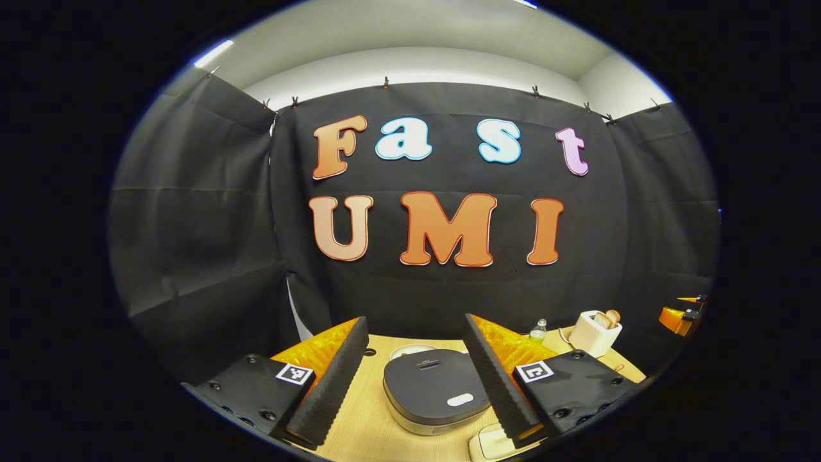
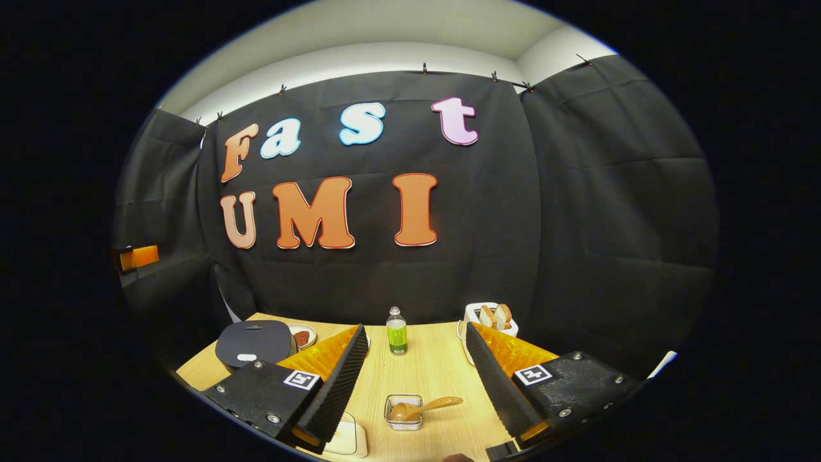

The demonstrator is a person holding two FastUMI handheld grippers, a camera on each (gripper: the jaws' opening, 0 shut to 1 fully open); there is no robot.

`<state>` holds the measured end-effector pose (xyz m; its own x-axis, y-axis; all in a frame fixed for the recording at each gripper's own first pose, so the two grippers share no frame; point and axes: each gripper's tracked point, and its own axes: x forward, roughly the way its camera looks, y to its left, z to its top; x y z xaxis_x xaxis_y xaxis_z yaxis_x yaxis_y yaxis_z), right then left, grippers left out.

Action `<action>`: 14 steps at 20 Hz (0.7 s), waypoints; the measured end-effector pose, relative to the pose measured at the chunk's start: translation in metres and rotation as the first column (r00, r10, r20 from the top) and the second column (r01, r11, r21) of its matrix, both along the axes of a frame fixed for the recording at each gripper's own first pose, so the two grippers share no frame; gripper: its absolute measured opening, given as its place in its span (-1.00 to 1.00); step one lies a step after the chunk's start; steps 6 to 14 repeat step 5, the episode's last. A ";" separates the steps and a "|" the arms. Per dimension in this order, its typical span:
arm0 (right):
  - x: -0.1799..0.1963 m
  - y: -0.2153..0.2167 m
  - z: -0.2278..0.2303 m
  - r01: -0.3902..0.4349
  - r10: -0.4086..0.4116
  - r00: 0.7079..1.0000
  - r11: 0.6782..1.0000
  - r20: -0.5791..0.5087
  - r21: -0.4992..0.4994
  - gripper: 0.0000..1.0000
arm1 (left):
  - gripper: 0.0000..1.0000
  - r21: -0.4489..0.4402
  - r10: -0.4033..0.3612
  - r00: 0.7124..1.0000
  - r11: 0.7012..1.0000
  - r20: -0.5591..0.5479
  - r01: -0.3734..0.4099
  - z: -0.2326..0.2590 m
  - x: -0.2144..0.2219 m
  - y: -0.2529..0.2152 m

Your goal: Close the left gripper, press the button to open the rice cooker; take a wooden spoon from the chopstick holder with the right hand, scoop a spoonful of rice and pour it into the rice cooker, then put the wooden spoon back into the chopstick holder.

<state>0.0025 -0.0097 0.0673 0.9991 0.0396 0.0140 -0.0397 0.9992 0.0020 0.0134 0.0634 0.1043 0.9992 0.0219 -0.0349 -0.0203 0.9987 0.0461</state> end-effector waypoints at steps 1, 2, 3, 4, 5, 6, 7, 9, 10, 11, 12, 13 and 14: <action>0.001 0.001 0.000 -0.001 0.001 1.000 1.000 0.000 -0.001 0.89 | 1.00 -0.004 0.003 1.000 1.000 0.004 -0.003 0.001 0.000 0.002; 0.001 0.001 0.000 -0.001 0.001 1.000 1.000 0.000 -0.001 0.89 | 1.00 -0.009 0.002 1.000 1.000 0.008 -0.002 0.002 0.000 0.003; 0.001 0.001 0.000 -0.001 0.001 1.000 1.000 0.001 -0.002 0.89 | 1.00 -0.015 0.004 1.000 1.000 0.011 -0.004 0.003 0.000 0.003; 0.001 0.001 0.001 -0.001 0.001 1.000 1.000 0.002 -0.004 0.89 | 1.00 -0.021 0.005 1.000 1.000 0.013 -0.005 0.004 0.000 0.005; 0.002 0.002 0.001 0.001 -0.001 1.000 1.000 0.003 -0.006 0.89 | 1.00 -0.024 0.009 1.000 1.000 0.014 -0.008 0.005 0.000 0.007; 0.002 0.002 0.001 0.001 -0.001 1.000 1.000 0.003 -0.006 0.89 | 1.00 -0.024 0.009 1.000 1.000 0.014 -0.008 0.005 0.000 0.007; 0.002 0.002 0.001 0.001 -0.001 1.000 1.000 0.003 -0.006 0.89 | 1.00 -0.024 0.009 1.000 1.000 0.014 -0.008 0.005 0.000 0.007; 0.002 0.002 0.001 0.001 -0.001 1.000 1.000 0.003 -0.006 0.89 | 1.00 -0.024 0.009 1.000 1.000 0.014 -0.008 0.005 0.000 0.007; 0.002 0.002 0.001 0.001 -0.001 1.000 1.000 0.003 -0.006 0.89 | 1.00 -0.024 0.009 1.000 1.000 0.014 -0.008 0.005 0.000 0.007; 0.002 0.002 0.001 0.001 -0.001 1.000 1.000 0.003 -0.006 0.89 | 1.00 -0.024 0.009 1.000 1.000 0.014 -0.008 0.005 0.000 0.007; 0.002 0.002 0.001 0.001 -0.001 1.000 1.000 0.003 -0.006 0.89 | 1.00 -0.024 0.009 1.000 1.000 0.014 -0.008 0.005 0.000 0.007; 0.002 0.002 0.001 0.001 -0.001 1.000 1.000 0.003 -0.006 0.89 | 1.00 -0.024 0.009 1.000 1.000 0.014 -0.008 0.005 0.000 0.007; 0.002 0.002 0.001 0.001 -0.001 1.000 1.000 0.003 -0.006 0.89 | 1.00 -0.024 0.009 1.000 1.000 0.014 -0.008 0.005 0.000 0.007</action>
